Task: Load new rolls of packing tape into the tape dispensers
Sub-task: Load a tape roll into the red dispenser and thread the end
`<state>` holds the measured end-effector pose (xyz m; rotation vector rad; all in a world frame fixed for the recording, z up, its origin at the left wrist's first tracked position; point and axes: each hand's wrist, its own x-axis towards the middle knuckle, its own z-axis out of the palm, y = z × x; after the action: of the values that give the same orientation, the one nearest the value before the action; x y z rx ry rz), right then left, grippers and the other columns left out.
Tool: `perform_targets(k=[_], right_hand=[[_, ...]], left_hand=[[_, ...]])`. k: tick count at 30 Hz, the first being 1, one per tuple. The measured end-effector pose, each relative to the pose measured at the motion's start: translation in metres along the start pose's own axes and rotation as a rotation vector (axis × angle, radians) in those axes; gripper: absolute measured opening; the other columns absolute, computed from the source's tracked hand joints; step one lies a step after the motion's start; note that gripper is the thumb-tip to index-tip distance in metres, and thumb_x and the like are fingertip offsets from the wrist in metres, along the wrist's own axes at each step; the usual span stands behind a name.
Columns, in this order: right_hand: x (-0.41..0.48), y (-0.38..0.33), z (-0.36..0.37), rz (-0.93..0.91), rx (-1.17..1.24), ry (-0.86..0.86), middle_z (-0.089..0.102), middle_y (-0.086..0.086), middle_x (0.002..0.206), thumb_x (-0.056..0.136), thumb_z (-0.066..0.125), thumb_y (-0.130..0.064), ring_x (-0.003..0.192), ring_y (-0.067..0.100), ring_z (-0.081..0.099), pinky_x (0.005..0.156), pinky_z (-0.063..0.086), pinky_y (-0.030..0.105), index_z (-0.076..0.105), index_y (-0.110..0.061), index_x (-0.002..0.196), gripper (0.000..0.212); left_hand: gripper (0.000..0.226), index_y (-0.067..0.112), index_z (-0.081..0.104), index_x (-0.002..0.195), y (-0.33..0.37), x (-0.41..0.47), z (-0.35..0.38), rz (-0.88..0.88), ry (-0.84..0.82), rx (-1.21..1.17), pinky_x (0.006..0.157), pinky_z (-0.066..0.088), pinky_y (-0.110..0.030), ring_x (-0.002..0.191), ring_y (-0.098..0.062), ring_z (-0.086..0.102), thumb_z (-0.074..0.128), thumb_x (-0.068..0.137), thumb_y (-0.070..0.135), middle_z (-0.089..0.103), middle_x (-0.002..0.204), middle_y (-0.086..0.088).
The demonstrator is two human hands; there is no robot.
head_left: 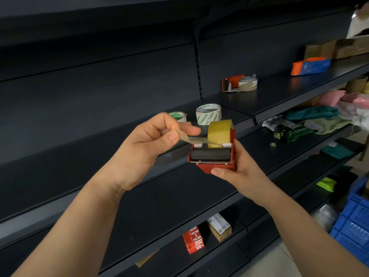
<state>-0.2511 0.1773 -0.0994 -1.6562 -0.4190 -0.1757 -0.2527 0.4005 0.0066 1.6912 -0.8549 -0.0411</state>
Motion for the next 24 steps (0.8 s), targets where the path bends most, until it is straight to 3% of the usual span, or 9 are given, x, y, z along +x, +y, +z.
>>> perform_targets(k=[3, 7, 11, 14, 16, 19, 24], right_hand=[[0.001, 0.000, 0.001, -0.004, 0.021, 0.018, 0.067, -0.016, 0.119, 0.075, 0.071, -0.018, 0.115, 0.006, 0.061, 0.099, 0.048, 0.027, 0.045, -0.031, 0.128, 0.060], [0.006, 0.001, 0.004, -0.020, -0.015, 0.025, 0.065, -0.007, 0.121, 0.075, 0.073, -0.019, 0.115, 0.008, 0.061, 0.099, 0.048, 0.028, 0.044, -0.027, 0.130, 0.063], [0.008, -0.002, 0.008, -0.034, -0.005, 0.012, 0.064, -0.006, 0.123, 0.077, 0.070, -0.016, 0.115, 0.008, 0.062, 0.099, 0.049, 0.027, 0.043, -0.026, 0.131, 0.062], [0.010, -0.007, 0.009, -0.028, -0.004, 0.026, 0.068, -0.014, 0.111, 0.075, 0.071, -0.019, 0.107, 0.005, 0.064, 0.090, 0.052, 0.026, 0.049, -0.028, 0.121, 0.051], [0.011, -0.010, 0.010, -0.003, 0.026, 0.029, 0.070, -0.019, 0.104, 0.075, 0.071, -0.025, 0.101, 0.003, 0.066, 0.082, 0.054, 0.024, 0.054, -0.028, 0.117, 0.045], [0.007, -0.009, 0.012, 0.043, 0.028, 0.018, 0.072, -0.012, 0.107, 0.074, 0.073, -0.037, 0.101, 0.007, 0.068, 0.083, 0.057, 0.028, 0.057, -0.028, 0.121, 0.049], [-0.002, 0.000, 0.015, 0.158, 0.080, 0.003, 0.073, -0.004, 0.106, 0.073, 0.069, -0.049, 0.100, 0.015, 0.070, 0.085, 0.058, 0.036, 0.063, -0.028, 0.116, 0.048]], left_hand=[[0.012, 0.005, 0.054, 0.089, 0.005, -0.002, -0.001, -0.006, -0.090, 0.081, 0.105, 0.042, -0.036, 0.124, -0.021, 0.058, 0.053, 0.093, 0.017, 0.073, 0.113, -0.008], [0.009, -0.003, 0.055, 0.090, 0.016, -0.001, 0.012, 0.042, -0.129, 0.084, 0.093, 0.050, -0.027, 0.110, -0.020, 0.067, 0.048, 0.093, 0.003, 0.073, 0.108, -0.011], [0.011, -0.006, 0.055, 0.091, 0.026, 0.003, 0.021, 0.094, -0.159, 0.073, 0.086, 0.056, -0.033, 0.099, -0.024, 0.071, 0.050, 0.094, 0.004, 0.072, 0.106, -0.018], [0.007, 0.000, 0.056, 0.089, 0.030, 0.009, 0.026, 0.118, -0.005, 0.032, 0.081, 0.058, -0.041, 0.089, -0.033, 0.073, 0.051, 0.094, 0.003, 0.072, 0.098, -0.023], [0.009, 0.004, 0.058, 0.087, 0.031, 0.015, 0.028, 0.115, 0.162, 0.019, 0.080, 0.058, -0.037, 0.087, -0.030, 0.074, 0.054, 0.094, 0.002, 0.074, 0.093, -0.021], [0.012, 0.007, 0.059, 0.086, 0.033, 0.024, 0.027, 0.094, 0.361, 0.002, 0.081, 0.058, -0.038, 0.078, -0.027, 0.074, 0.054, 0.096, 0.004, 0.077, 0.086, -0.010], [0.014, 0.007, 0.059, 0.086, 0.032, 0.027, 0.020, 0.050, 0.506, 0.006, 0.087, 0.057, -0.046, 0.075, -0.026, 0.074, 0.052, 0.098, 0.004, 0.077, 0.082, -0.006]])
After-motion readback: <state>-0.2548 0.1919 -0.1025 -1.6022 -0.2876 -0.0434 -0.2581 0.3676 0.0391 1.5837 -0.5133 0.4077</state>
